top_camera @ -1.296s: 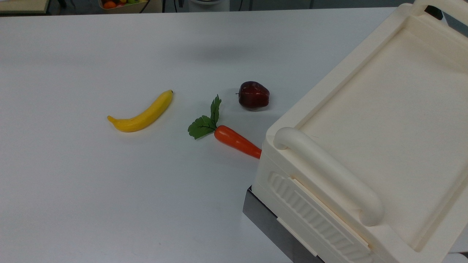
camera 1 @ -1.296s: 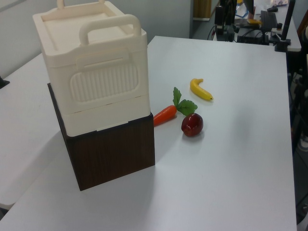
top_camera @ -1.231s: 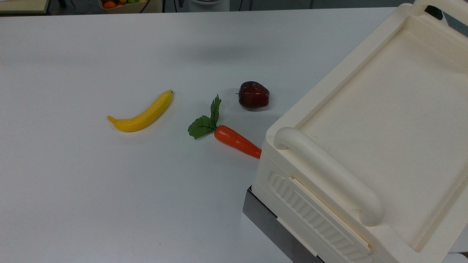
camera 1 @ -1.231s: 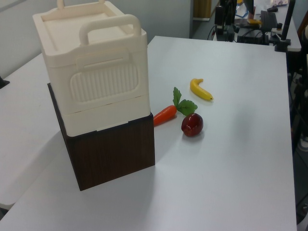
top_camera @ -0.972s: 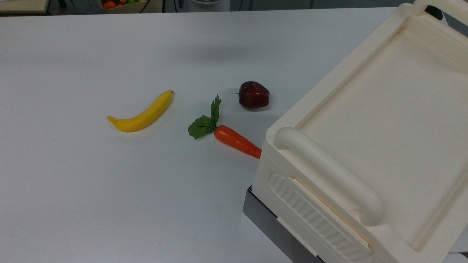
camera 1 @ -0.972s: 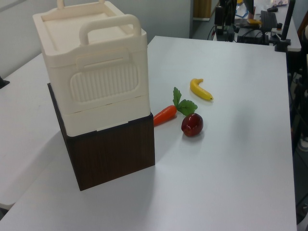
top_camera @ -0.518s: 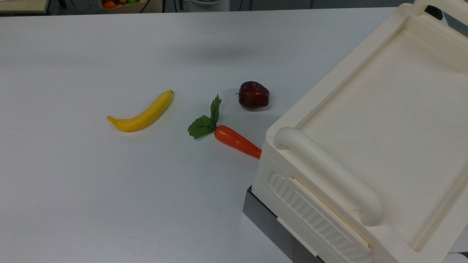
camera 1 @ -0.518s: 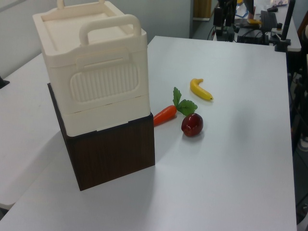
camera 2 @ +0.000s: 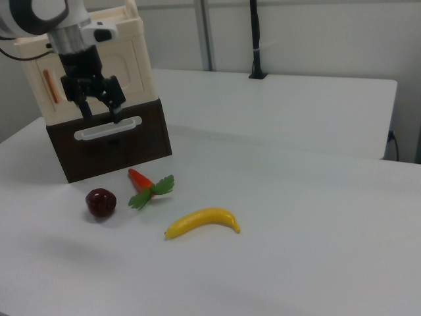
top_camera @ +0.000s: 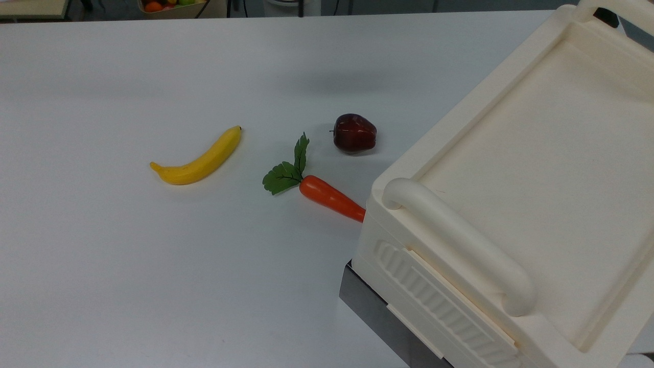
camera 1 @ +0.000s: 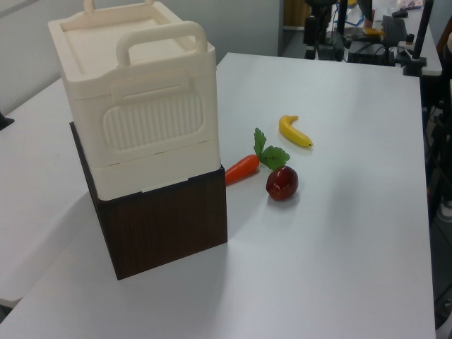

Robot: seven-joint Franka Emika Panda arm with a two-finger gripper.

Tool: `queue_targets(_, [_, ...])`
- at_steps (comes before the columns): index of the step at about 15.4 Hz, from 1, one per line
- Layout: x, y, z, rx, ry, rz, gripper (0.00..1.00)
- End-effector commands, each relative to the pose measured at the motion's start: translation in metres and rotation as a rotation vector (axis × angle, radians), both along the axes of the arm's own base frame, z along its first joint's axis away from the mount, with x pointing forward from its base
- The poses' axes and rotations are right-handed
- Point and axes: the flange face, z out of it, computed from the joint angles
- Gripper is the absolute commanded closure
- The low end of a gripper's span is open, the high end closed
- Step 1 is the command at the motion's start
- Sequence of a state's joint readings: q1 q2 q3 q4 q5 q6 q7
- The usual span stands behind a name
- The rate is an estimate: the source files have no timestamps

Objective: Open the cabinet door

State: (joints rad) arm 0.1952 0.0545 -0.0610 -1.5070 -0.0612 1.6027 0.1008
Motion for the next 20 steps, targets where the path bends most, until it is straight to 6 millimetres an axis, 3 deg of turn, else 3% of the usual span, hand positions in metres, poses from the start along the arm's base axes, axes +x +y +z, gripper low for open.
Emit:
queue_targets(1, [0.02,0.044,0.006,0.033,-0.146,0.139,0.0])
queue_targets(5, [0.033,0.084,0.004,0.15,-0.246,0.232,0.0])
queue_targets(8, [0.03,0.128,0.01,0.18,-0.335,0.363,0.0])
queue_targets(11, [0.024,0.168,-0.003,0.215,-0.322,0.55,0.0])
queue_targets(16, [0.028,0.209,-0.005,0.267,-0.448,0.655,0.0])
queue_targets(20, [0.027,0.222,-0.001,0.242,-0.527,0.761,0.0])
